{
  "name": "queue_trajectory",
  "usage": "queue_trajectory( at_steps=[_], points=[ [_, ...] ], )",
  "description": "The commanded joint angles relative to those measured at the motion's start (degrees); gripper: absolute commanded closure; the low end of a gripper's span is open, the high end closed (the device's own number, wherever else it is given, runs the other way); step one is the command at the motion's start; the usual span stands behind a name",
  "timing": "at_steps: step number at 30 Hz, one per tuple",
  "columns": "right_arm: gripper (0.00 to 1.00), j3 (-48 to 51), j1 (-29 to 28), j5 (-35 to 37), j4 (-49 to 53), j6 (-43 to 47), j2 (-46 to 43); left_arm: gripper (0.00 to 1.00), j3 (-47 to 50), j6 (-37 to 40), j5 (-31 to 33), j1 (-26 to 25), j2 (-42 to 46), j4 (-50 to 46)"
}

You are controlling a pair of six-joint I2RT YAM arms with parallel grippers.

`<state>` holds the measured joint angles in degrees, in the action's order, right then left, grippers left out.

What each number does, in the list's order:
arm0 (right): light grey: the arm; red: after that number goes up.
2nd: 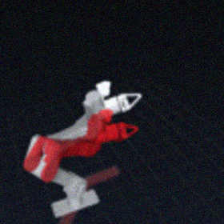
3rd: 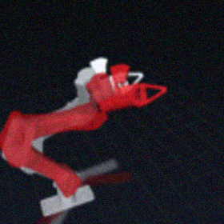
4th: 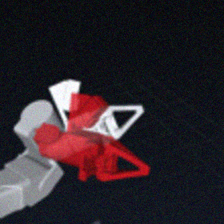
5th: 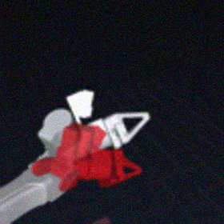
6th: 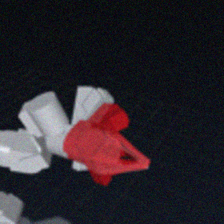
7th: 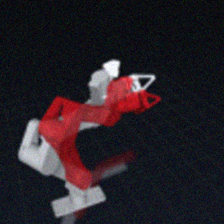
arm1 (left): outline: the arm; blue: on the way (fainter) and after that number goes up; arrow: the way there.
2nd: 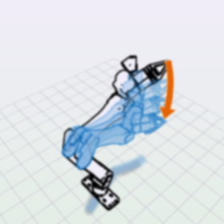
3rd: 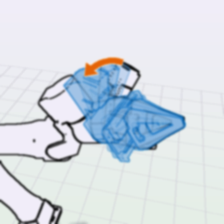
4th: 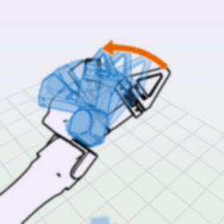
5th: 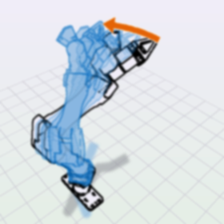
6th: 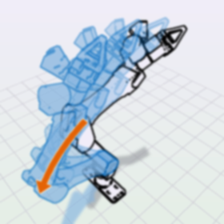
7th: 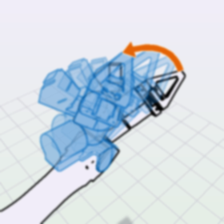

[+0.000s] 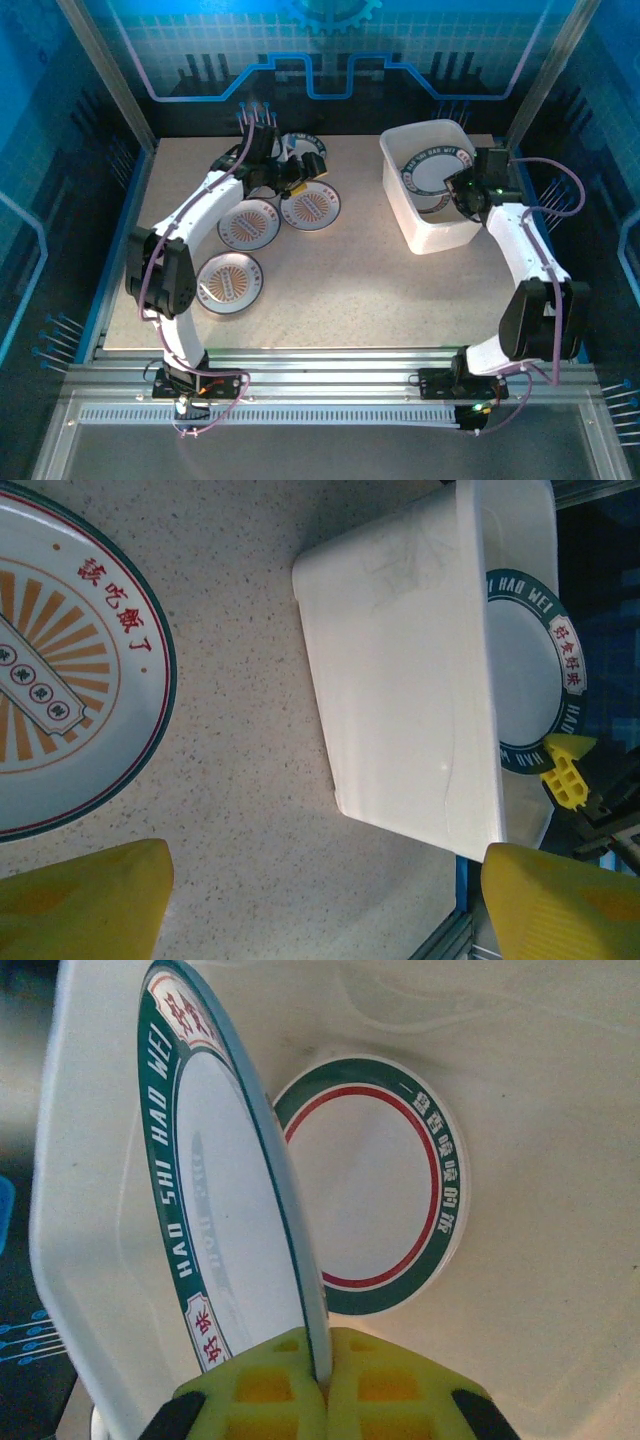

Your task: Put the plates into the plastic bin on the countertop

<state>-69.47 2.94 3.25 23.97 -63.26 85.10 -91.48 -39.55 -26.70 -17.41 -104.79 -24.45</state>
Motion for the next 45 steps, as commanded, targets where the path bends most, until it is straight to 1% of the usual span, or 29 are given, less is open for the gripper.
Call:
queue_trajectory(
  at_steps=[1, 5, 10, 15, 23, 27, 30, 33, 36, 42, 45],
  points=[
    [1.0, -3.9, -1.0, 2.6, 0.2, -2.6, 2.1, 0.18, -1.8, 0.5, 0.8, -0.3, -0.8, -3.2],
    [1.0, -6.8, -2.3, 6.2, 2.2, -4.6, 5.6, 0.18, -1.9, 2.5, 1.2, -0.3, -0.6, -5.0],
    [1.0, -10.2, -3.4, 8.0, 4.7, -8.1, 10.1, 0.18, -2.0, 3.8, 1.7, -0.2, -0.7, -6.0],
    [1.0, -11.3, -4.7, 10.0, 6.4, -12.6, 13.0, 0.18, -2.0, 4.6, 2.0, 0.0, -0.8, -6.5],
    [1.0, -12.8, -6.6, 14.4, 7.0, -16.3, 16.6, 0.18, -1.4, 6.2, 2.2, 0.8, 0.2, -7.9],
    [0.98, -10.9, -6.6, 14.8, 3.0, -18.3, 17.6, 0.18, -0.4, 6.3, 2.0, 1.1, 0.7, -7.7],
    [0.97, -11.7, -6.5, 13.2, 3.2, -19.0, 19.4, 0.18, -0.2, 6.6, 2.0, 1.2, 0.8, -8.0],
    [0.92, -11.7, -6.7, 13.3, 2.1, -18.9, 20.5, 0.18, -0.1, 6.9, 2.1, 1.4, 1.1, -8.3],
    [0.82, -12.5, -6.6, 13.1, 2.5, -18.6, 21.6, 0.18, 0.0, 7.1, 2.2, 1.5, 1.3, -8.7],
    [0.56, -12.7, -6.8, 14.1, 2.5, -17.4, 22.1, 0.19, 0.5, 7.2, 2.4, 1.5, 1.8, -8.9],
    [0.37, -14.2, -6.8, 14.2, 3.9, -16.0, 23.0, 0.19, 0.9, 7.1, 2.4, 1.5, 1.9, -9.1]
  ],
)
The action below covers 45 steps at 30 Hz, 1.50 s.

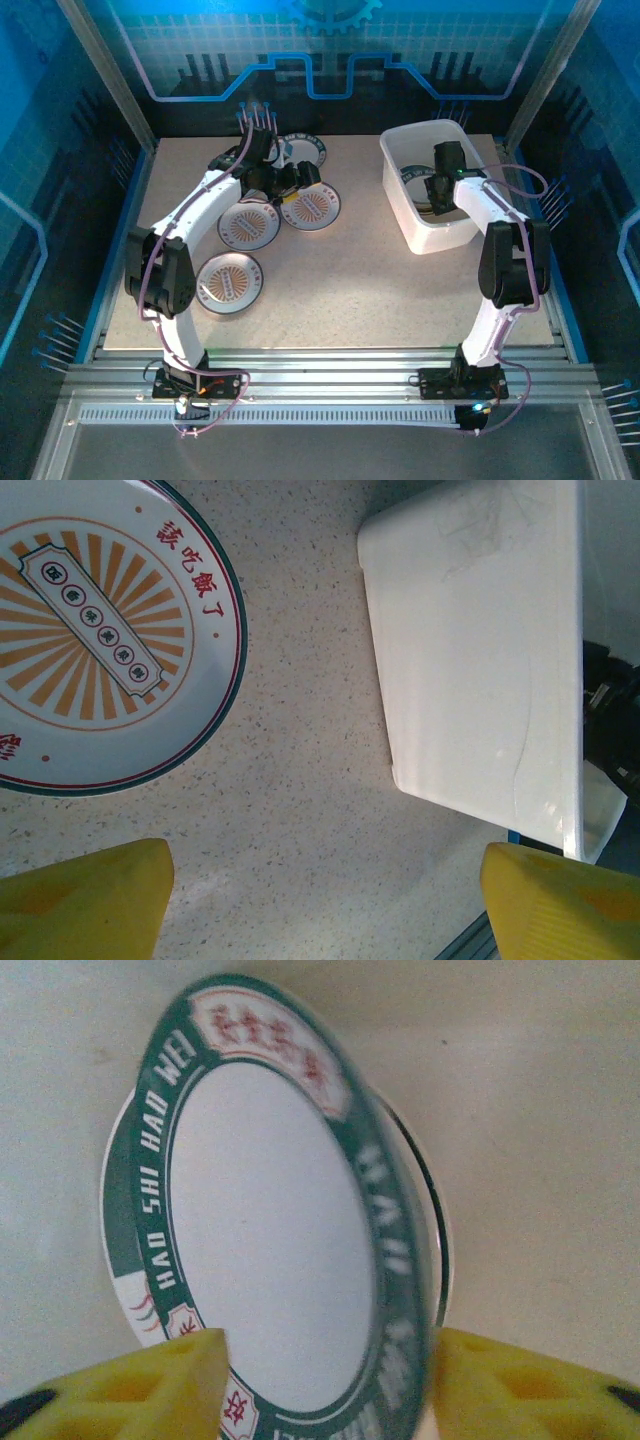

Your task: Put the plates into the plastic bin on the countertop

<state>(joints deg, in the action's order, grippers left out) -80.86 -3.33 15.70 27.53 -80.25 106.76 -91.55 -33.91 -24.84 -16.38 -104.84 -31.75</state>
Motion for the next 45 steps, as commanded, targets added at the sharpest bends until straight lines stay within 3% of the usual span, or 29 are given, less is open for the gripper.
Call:
queue_trajectory(
  at_steps=[1, 7, 18, 31, 40, 45],
  points=[
    [0.31, -3.2, -0.5, 1.7, 0.5, 1.4, 1.5, 0.19, 1.1, 1.5, 0.6, 0.5, 2.2, -1.8],
    [0.0, -3.7, -0.7, 1.8, 0.8, 3.1, 1.7, 0.19, 3.2, 1.4, 1.3, 0.5, 3.8, -2.1],
    [0.0, -7.6, -1.5, 1.7, 4.9, 6.0, 2.5, 0.19, 5.8, 1.0, 1.7, 0.5, 5.0, -3.3],
    [0.0, -1.0, -2.6, 2.3, 1.6, 19.2, -13.3, 0.19, 12.4, -1.3, 1.6, 0.5, 7.4, -1.5],
    [0.0, 7.4, -3.5, -7.5, 0.5, 26.6, -26.9, 0.19, 18.8, -3.2, 1.0, 0.0, 9.5, 2.8],
    [0.0, 11.7, -7.2, -7.9, 2.5, 31.2, -33.6, 0.19, 21.3, -3.8, 1.9, -0.6, 10.1, 4.5]
  ],
)
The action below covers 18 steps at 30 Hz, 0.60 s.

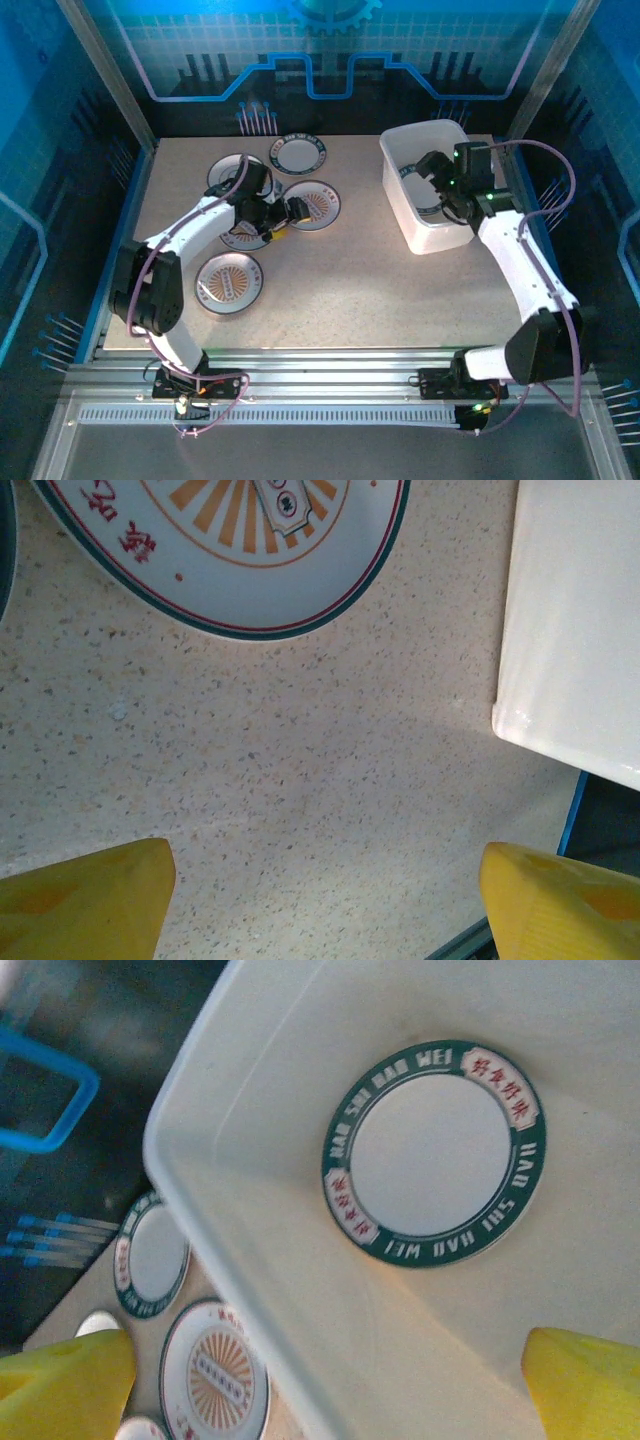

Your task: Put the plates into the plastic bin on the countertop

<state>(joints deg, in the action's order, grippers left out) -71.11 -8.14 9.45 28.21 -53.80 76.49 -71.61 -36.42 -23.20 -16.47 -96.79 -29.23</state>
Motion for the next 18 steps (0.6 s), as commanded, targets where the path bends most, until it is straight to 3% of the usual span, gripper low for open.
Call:
queue_trajectory(
  at_steps=[1, 9, 18],
  points=[
    [0.0, 3.2, -3.2, -1.1, 2.5, 5.1, -4.7, 0.19, 1.8, -1.5, 0.4, -0.5, 2.0, 2.3],
    [0.05, 13.3, -7.4, -2.7, 1.9, 5.0, -12.9, 0.19, 2.8, -3.6, 2.1, -0.7, 0.2, 4.4],
    [0.13, 16.2, -10.1, -4.9, -0.4, 5.7, -14.1, 0.19, -0.5, -5.0, 3.4, -1.5, -5.6, 4.2]
  ],
)
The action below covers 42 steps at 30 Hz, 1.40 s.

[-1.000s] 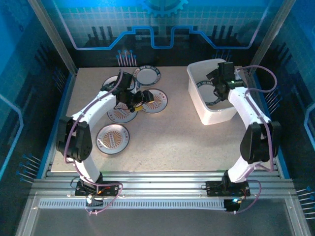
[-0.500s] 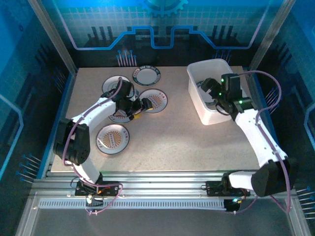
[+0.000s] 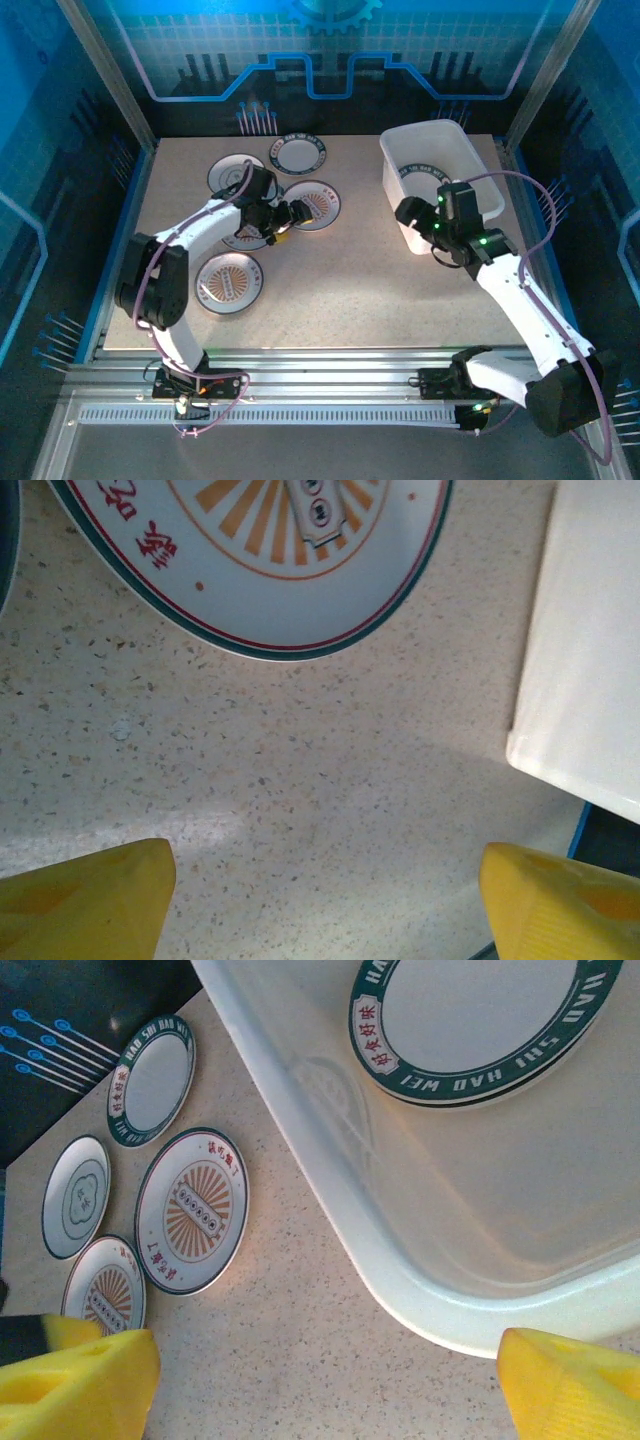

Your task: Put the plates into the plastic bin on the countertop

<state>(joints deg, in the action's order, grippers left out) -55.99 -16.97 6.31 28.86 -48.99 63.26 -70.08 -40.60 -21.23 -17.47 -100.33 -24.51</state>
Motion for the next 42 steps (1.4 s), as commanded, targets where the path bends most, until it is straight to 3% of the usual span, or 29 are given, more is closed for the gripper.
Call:
queue_trajectory(
  at_steps=[1, 9, 18, 38, 42],
  points=[
    [0.14, 1.2, -1.5, -2.0, -1.3, 0.9, -0.9, 0.19, -2.6, -0.7, 2.1, -0.6, -2.7, -0.9],
    [0.18, 1.1, -3.0, -2.6, -2.7, 1.6, 0.4, 0.2, -5.8, -2.2, 4.6, -0.7, -8.3, -1.3],
    [0.2, 1.0, -3.2, -2.8, -3.3, 2.0, 2.0, 0.23, -6.8, -9.2, 7.8, -0.6, -11.8, 3.4],
    [0.24, 2.3, -3.0, -2.1, -2.9, 2.5, 0.5, 0.42, -3.8, -22.0, 15.4, -1.9, -15.4, 13.6],
    [0.25, 3.1, -2.6, -2.2, -3.2, 2.6, -0.2, 0.52, -3.7, -22.5, 16.1, -2.5, -16.2, 15.0]
  ],
)
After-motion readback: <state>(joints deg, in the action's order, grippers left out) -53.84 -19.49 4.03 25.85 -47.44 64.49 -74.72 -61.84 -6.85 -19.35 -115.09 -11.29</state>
